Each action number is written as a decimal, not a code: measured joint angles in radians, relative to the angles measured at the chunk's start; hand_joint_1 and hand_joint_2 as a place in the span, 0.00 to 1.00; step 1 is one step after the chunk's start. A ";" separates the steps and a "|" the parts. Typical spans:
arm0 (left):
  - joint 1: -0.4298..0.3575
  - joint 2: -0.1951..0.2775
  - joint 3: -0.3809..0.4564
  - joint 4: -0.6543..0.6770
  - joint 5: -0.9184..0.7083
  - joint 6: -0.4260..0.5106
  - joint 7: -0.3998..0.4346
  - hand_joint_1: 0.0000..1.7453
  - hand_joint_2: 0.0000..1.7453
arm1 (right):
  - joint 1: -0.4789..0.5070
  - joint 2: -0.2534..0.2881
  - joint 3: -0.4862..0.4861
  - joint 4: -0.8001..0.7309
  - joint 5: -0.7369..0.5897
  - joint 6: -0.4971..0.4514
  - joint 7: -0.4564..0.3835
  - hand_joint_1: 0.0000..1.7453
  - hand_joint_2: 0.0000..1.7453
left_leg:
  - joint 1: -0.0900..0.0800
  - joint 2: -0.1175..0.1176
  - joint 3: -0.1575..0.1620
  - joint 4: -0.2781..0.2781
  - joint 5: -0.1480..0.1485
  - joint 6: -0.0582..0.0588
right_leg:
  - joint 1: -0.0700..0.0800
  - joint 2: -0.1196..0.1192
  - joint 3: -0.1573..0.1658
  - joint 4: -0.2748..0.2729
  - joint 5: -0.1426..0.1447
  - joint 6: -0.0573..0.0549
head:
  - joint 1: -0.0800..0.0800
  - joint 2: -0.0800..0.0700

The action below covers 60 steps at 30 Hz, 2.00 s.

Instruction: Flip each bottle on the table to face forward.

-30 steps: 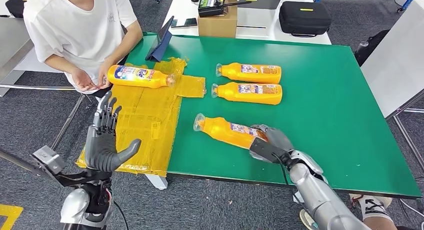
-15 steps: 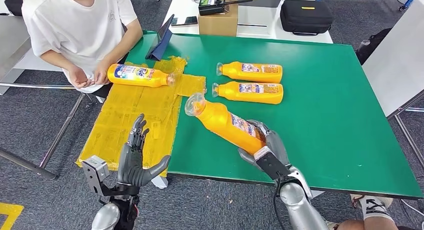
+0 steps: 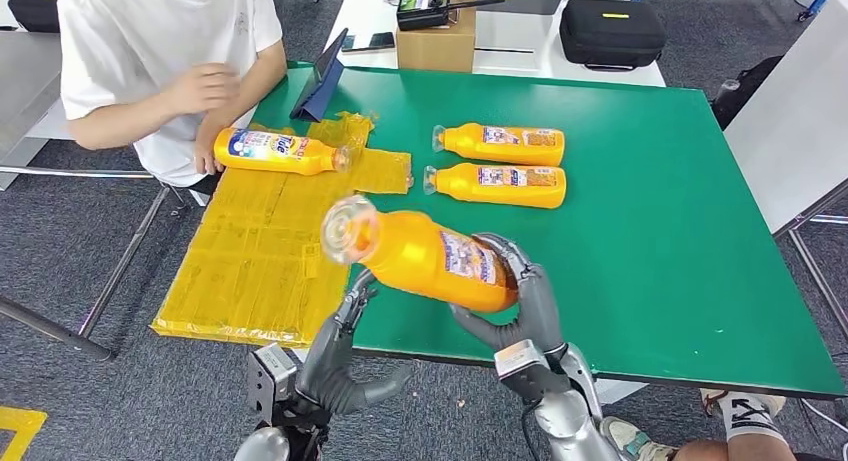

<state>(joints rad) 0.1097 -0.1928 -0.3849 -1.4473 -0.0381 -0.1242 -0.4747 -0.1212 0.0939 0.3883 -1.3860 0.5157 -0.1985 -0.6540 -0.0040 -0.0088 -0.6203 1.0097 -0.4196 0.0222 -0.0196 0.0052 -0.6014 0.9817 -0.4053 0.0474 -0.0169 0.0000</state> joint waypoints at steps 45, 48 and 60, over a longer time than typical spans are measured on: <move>-0.021 -0.003 -0.001 -0.085 0.383 -0.064 0.033 0.71 1.00 | -0.044 0.105 0.352 0.239 0.003 -0.111 -0.029 1.00 1.00 | 0.001 0.000 -0.001 0.000 0.000 0.000 | 0.000 0.000 -0.002 0.000 0.000 0.000 | 0.000 0.000; -0.019 -0.003 0.009 -0.085 0.456 -0.119 0.032 1.00 1.00 | -0.051 0.105 0.361 0.241 0.000 -0.109 -0.031 0.55 1.00 | 0.001 0.000 -0.001 0.000 0.001 0.000 | 0.000 0.000 -0.002 0.000 0.000 0.000 | 0.000 0.000; -0.028 -0.006 0.054 -0.087 0.596 -0.274 0.027 1.00 1.00 | -0.018 0.096 0.364 0.244 -0.022 -0.076 -0.025 0.00 0.00 | 0.001 0.000 -0.001 0.000 0.000 0.000 | 0.000 0.000 -0.002 0.000 0.000 0.000 | 0.000 0.000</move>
<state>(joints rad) 0.0818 -0.1985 -0.3309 -1.5347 0.5577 -0.3977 -0.4481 -0.1395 0.1904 0.7526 -1.1419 0.4934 -0.2743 -0.6785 -0.0034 -0.0087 -0.6212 1.0097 -0.4191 0.0219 -0.0195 0.0054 -0.6032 0.9818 -0.4053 0.0471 -0.0168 0.0000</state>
